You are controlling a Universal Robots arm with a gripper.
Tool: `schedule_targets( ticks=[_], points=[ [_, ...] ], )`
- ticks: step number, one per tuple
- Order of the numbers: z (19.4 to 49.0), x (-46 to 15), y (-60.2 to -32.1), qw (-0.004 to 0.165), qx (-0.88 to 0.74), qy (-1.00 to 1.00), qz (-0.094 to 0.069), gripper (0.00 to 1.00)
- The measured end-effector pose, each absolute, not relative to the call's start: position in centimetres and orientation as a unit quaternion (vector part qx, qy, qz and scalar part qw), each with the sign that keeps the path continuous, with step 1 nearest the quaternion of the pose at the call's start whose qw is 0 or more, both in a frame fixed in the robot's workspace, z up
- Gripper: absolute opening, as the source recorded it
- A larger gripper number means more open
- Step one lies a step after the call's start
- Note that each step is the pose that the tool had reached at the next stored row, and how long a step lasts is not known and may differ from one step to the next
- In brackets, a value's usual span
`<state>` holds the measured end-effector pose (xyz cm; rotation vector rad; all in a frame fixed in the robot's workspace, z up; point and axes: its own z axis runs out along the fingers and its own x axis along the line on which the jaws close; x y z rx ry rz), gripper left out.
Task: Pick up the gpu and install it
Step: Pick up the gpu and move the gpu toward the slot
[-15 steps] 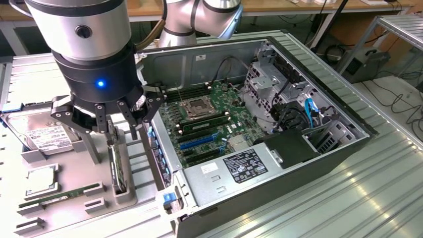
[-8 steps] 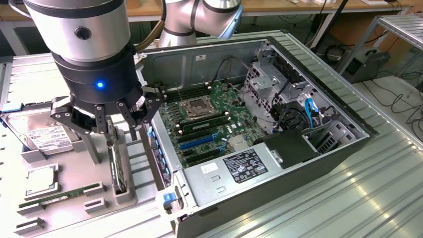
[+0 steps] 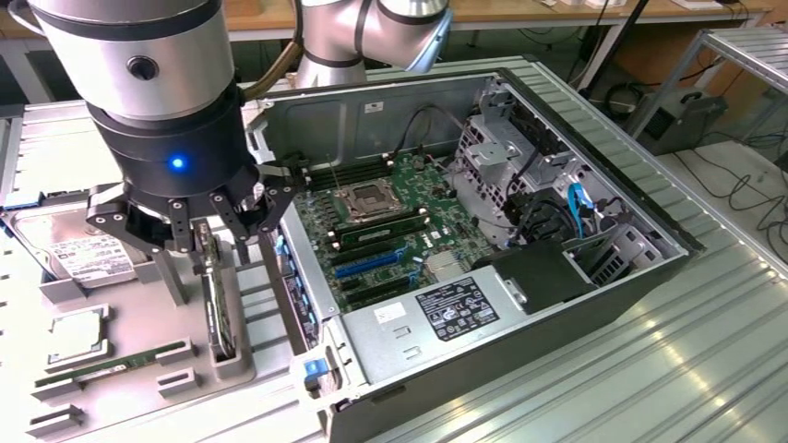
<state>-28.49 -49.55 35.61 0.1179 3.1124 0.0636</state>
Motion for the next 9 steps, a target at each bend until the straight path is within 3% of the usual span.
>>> schedule_targets(
  ticks=[9],
  points=[
    [35.39,-28.82,-49.36,0.013,0.038,0.999,0.020,0.42]
  ],
)
